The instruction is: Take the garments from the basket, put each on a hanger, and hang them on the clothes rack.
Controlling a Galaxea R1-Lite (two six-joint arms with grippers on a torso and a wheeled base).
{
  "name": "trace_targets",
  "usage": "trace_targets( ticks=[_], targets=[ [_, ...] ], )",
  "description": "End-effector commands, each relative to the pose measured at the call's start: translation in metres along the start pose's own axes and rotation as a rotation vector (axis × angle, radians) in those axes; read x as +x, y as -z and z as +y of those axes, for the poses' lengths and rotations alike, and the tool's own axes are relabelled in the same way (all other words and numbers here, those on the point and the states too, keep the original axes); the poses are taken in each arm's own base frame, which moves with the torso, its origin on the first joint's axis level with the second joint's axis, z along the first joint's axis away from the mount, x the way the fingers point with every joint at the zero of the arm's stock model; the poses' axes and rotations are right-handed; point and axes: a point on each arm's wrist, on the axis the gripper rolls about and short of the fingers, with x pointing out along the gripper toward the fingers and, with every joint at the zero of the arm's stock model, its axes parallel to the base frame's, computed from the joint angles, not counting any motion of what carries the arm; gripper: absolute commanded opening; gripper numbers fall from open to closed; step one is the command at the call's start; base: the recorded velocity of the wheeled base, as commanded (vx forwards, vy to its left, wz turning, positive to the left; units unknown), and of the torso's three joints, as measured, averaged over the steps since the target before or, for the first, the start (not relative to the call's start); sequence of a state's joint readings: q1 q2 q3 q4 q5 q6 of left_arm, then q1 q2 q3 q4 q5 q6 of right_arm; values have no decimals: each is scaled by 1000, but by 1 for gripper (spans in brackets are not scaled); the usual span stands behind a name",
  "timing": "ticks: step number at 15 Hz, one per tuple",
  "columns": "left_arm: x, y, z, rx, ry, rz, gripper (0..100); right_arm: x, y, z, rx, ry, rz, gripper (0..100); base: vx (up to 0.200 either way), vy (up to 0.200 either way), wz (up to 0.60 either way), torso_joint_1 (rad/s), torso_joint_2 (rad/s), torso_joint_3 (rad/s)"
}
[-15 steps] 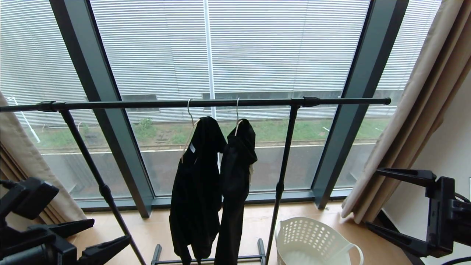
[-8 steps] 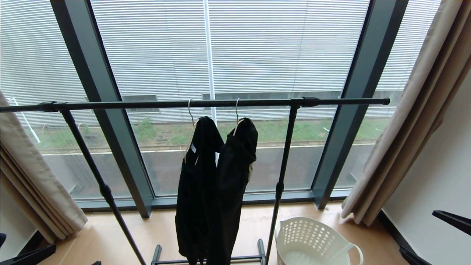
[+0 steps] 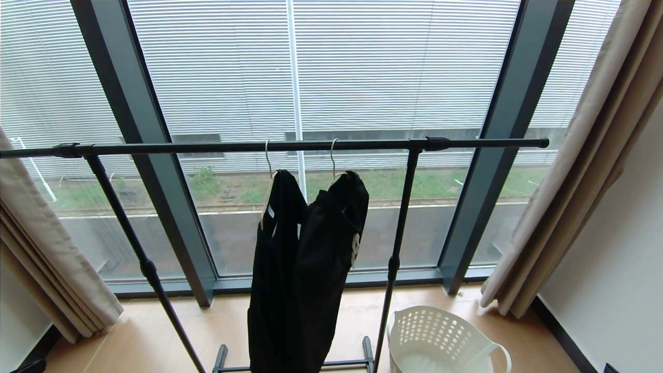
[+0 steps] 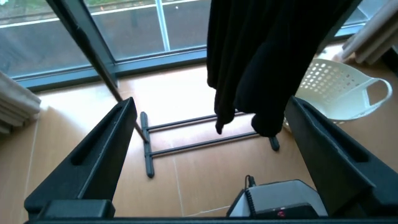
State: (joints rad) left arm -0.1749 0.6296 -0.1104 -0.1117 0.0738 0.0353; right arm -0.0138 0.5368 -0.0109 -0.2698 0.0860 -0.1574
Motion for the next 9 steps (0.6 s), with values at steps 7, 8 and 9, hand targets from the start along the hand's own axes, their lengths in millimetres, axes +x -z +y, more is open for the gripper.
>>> trace_targets(
  ticks=[7,8,9],
  targets=[
    [-24,40,1,84,-23,-111,100,-40,39,11,0,-31,-176,100,0,0,0,0,0,0],
    [-28,42,1,98,-24,-166,100,-44,41,11,1,-26,-227,100,0,0,0,0,0,0],
    [-30,43,1,97,-26,-180,100,-44,41,11,7,-24,-242,100,0,0,0,0,0,0]
  ],
)
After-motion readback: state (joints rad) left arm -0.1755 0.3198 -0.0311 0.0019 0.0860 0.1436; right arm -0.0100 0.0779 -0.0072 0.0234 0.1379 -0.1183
